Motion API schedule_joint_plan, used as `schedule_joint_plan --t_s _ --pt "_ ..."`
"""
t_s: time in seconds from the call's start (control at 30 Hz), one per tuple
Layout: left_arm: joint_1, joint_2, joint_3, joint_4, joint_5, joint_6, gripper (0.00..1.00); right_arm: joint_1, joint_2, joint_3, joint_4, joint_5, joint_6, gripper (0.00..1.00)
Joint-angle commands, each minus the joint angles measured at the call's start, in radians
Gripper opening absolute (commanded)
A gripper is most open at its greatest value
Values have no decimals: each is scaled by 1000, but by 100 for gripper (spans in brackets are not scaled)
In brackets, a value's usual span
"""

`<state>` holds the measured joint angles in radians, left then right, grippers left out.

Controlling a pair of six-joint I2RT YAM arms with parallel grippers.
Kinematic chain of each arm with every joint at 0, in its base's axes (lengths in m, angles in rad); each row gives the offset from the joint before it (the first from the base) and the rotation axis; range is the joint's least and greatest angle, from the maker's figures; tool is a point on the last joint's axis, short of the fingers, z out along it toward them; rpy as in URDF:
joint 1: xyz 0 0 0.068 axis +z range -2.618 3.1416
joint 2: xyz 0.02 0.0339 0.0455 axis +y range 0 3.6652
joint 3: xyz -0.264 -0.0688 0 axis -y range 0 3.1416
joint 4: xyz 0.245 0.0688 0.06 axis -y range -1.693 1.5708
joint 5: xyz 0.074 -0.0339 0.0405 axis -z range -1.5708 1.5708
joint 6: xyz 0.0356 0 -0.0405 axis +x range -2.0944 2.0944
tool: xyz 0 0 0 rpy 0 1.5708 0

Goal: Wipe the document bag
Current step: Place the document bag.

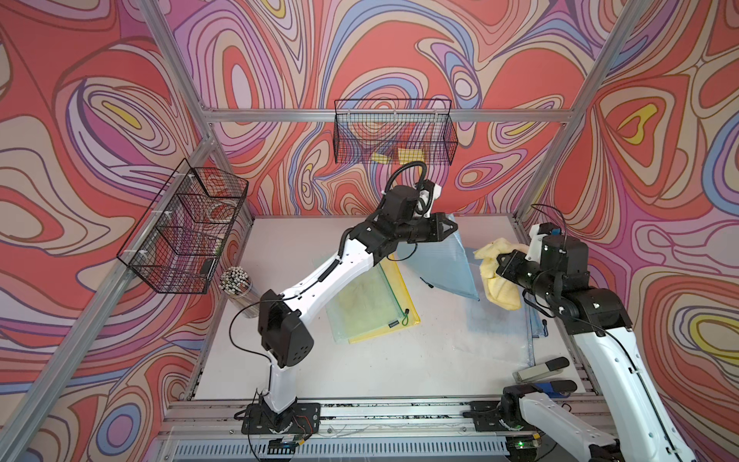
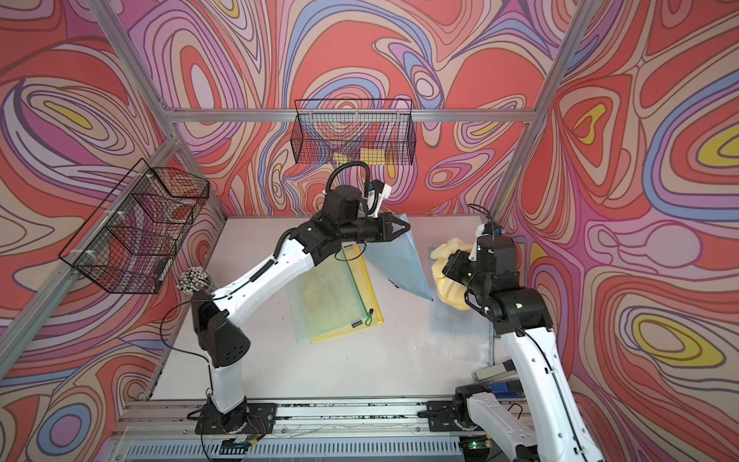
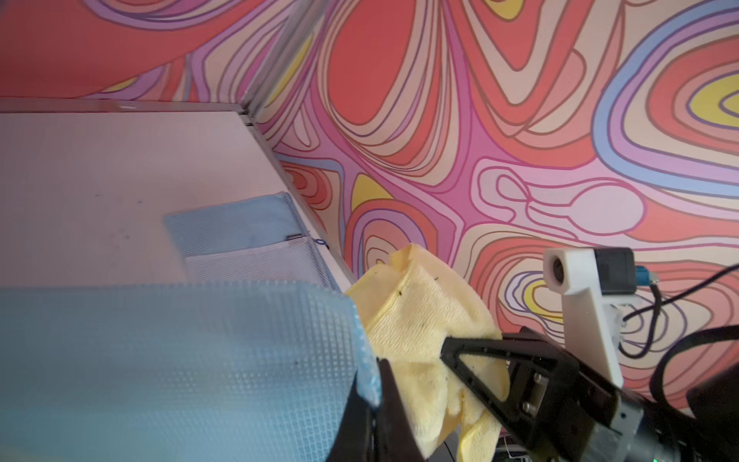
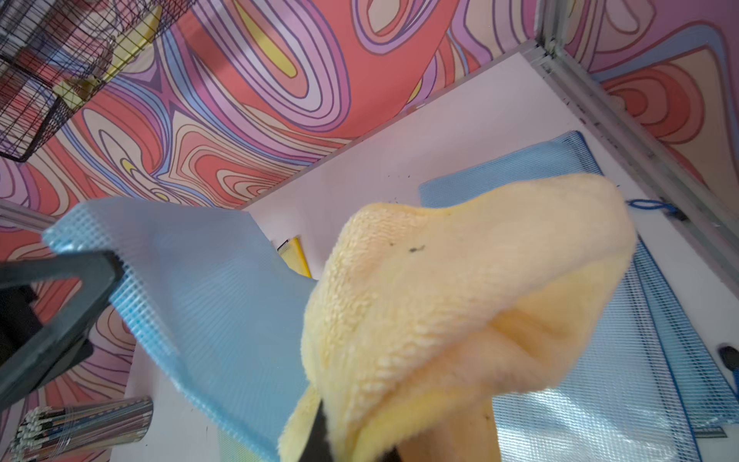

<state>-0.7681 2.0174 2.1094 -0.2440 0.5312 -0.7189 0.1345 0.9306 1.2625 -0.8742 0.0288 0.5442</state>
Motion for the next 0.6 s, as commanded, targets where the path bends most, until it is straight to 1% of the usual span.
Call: schedule_joint_plan --t_s 0.0,0.07,0.13,0.17,0.2,0.3,0.43,0.5,0.57 --pt "-28 172 230 107 117 -45 0 2 -86 8 -59 152 11 0" --pt "-49 284 420 110 126 -27 0 1 -129 19 -100 227 10 0" --pt "-65 362 559 137 94 -14 0 1 -157 23 -126 260 5 0" --pt "-68 385 598 180 81 -23 0 2 -167 25 -136 267 4 0" --pt "-68 393 605 235 70 -37 0 2 -172 23 -144 269 5 0" --pt "-69 380 590 350 22 -54 0 2 -197 4 -146 267 10 0" --pt "-68 336 516 565 16 -146 0 1 -213 -30 -126 262 18 0" --pt "-68 307 440 637 12 -183 0 1 -213 -34 -122 252 22 0" --pt "-65 259 294 702 28 -203 0 2 -223 -34 -113 234 18 0"
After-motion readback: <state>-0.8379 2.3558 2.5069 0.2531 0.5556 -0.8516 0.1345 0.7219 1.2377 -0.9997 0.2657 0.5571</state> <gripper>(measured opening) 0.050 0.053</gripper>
